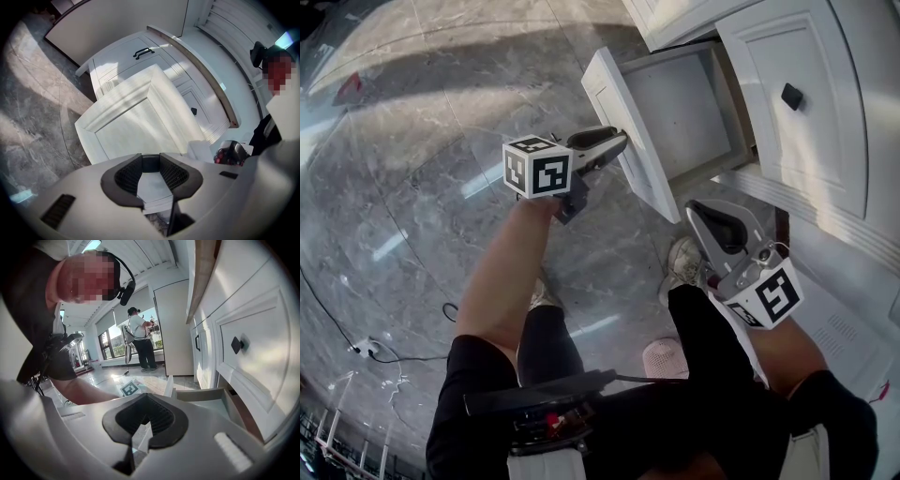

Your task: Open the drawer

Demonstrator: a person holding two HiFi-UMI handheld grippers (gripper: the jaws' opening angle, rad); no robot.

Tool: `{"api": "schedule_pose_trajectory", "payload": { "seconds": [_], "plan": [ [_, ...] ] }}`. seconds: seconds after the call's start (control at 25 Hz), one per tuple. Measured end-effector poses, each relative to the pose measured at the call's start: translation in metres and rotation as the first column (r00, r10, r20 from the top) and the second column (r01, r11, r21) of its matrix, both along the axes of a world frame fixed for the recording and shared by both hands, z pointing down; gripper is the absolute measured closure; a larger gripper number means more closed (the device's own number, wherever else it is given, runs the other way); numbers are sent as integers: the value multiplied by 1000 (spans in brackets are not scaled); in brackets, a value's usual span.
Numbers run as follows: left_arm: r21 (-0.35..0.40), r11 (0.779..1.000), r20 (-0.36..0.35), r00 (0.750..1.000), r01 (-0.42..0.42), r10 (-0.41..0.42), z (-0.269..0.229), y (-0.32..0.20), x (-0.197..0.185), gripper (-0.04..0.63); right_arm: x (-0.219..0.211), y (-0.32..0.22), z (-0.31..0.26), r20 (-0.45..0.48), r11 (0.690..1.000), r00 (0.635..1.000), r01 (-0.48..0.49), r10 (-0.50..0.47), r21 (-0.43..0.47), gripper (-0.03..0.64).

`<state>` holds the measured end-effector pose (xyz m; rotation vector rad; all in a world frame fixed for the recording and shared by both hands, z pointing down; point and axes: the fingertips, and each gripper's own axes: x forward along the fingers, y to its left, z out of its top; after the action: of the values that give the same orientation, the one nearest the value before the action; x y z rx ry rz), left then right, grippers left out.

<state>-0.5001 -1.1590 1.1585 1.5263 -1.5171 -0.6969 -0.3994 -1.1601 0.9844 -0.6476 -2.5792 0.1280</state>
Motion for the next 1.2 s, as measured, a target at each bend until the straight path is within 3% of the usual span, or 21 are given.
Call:
{"api": "schedule_pose_trajectory", "payload": {
  "seconds": [0.52,0.88,1.2],
  "plan": [
    [9,1000,-4,1000,-14,14,4,6,5,474,-3,0,4,1,1000,1000,18,-18,2,615],
    [-20,994,26,994,-104,104,-2,4,1,474,-1,-3,5,-7,1000,1000,12,-12,0,615],
    [0,990,22,990,-139,139,-1,2,-2,474,3,-6,11,-14,1000,1000,8,-8,-9,615]
  ]
}}
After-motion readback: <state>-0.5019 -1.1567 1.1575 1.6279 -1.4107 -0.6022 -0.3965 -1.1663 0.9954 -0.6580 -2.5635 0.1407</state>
